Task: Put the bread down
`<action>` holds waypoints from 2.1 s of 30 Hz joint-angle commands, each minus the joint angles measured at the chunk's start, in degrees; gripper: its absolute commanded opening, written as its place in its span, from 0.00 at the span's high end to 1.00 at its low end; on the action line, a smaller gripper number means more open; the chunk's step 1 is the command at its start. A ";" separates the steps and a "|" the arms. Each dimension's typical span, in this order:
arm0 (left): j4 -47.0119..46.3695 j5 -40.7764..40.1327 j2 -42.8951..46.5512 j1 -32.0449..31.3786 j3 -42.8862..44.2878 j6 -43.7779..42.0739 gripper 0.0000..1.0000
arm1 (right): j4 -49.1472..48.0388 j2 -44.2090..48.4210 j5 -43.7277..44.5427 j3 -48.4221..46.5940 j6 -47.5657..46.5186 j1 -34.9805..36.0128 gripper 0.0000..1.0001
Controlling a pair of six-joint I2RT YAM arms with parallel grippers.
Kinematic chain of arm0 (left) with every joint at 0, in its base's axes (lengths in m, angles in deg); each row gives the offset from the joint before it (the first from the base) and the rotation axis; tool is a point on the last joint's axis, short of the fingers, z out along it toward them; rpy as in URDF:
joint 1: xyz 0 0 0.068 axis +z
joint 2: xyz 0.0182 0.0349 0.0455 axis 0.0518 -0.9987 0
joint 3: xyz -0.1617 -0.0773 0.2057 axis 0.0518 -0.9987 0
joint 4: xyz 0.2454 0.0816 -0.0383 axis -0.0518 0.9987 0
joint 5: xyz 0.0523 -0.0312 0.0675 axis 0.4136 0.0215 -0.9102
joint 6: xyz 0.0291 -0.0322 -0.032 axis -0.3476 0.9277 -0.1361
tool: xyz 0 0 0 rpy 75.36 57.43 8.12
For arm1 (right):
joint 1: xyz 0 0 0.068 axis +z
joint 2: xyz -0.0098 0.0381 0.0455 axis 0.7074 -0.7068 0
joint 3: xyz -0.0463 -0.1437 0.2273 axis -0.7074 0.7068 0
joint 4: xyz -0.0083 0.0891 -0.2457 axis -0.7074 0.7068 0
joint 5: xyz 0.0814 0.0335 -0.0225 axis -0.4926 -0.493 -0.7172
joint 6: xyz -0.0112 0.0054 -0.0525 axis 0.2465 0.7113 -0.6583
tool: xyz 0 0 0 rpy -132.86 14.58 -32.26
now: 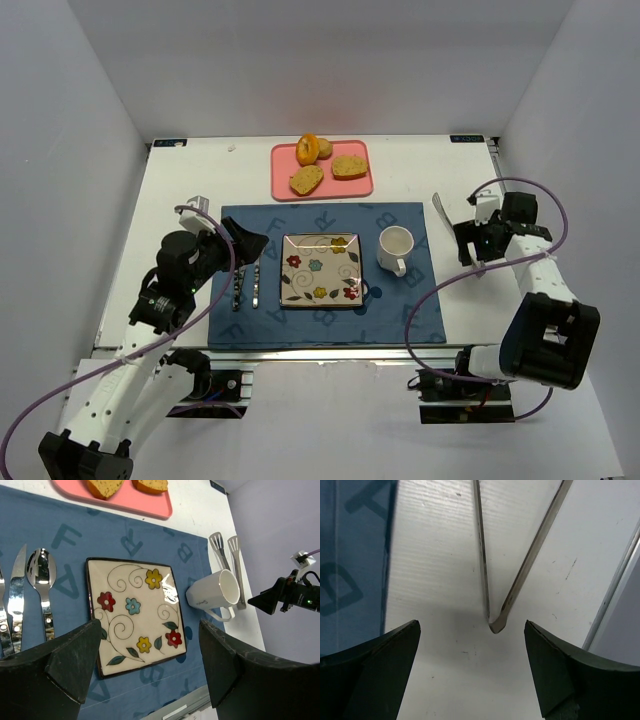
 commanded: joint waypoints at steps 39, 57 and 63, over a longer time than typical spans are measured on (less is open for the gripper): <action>4.02 -4.30 0.95 0.15 3.82 0.76 0.12 | -1.30 -17.03 -13.52 -25.14 0.32 4.01 0.79; 8.59 -6.23 4.28 0.07 5.40 1.02 0.12 | 2.93 -34.23 -15.46 -49.41 7.19 22.65 0.50; 9.99 -7.46 4.73 0.15 5.75 1.55 0.12 | 3.46 -39.52 -8.70 -54.42 -3.18 28.80 0.48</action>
